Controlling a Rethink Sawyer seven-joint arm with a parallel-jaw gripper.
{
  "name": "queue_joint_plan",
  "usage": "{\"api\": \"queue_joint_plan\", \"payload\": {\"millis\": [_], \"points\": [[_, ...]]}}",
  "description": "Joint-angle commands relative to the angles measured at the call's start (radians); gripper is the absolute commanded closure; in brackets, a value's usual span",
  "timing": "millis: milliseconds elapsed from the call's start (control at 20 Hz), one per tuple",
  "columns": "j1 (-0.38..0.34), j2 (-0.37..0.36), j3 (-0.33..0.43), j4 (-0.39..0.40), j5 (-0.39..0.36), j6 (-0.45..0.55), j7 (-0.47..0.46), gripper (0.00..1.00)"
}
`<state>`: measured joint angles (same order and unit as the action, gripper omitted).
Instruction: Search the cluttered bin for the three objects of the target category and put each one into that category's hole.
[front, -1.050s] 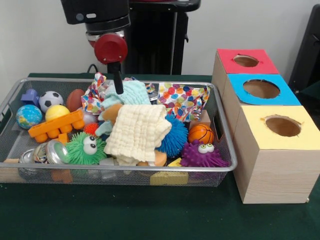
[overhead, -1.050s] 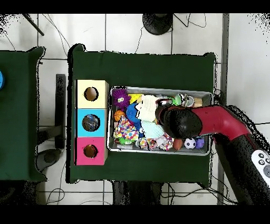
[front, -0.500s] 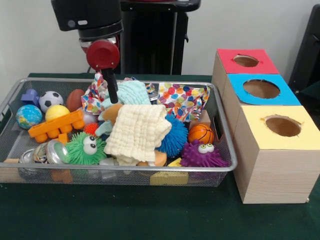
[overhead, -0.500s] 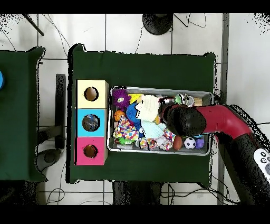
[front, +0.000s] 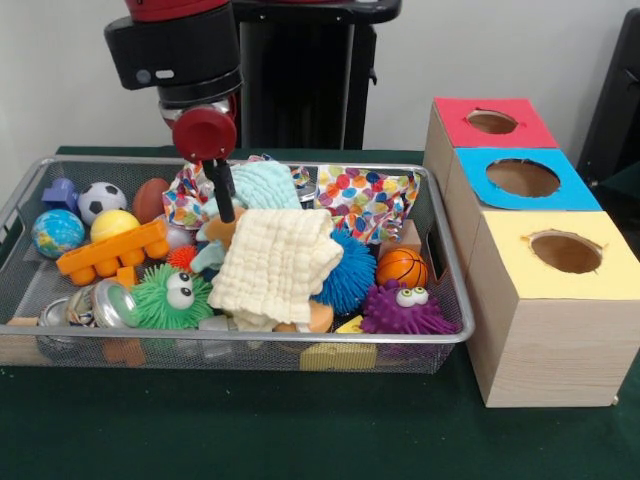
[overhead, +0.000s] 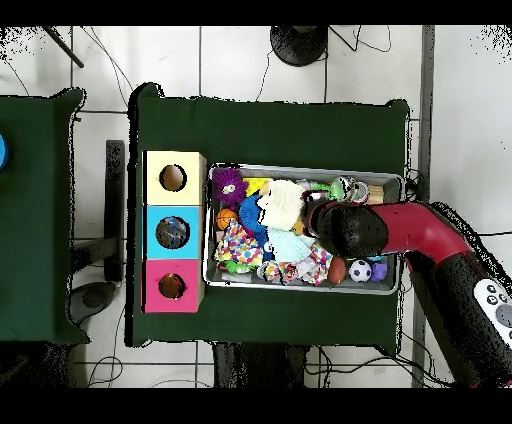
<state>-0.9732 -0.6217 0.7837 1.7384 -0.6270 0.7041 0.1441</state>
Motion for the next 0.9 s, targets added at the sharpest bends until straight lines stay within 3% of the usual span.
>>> {"api": "queue_joint_plan", "payload": {"millis": [50, 450, 900], "points": [[0.01, 0.05, -0.095, -0.109, -0.053, 0.094, 0.033, 0.0], [0.021, 0.087, -0.14, -0.132, -0.055, 0.095, 0.041, 0.0], [0.035, 0.131, -0.166, -0.089, -0.046, 0.072, 0.062, 0.0]]}}
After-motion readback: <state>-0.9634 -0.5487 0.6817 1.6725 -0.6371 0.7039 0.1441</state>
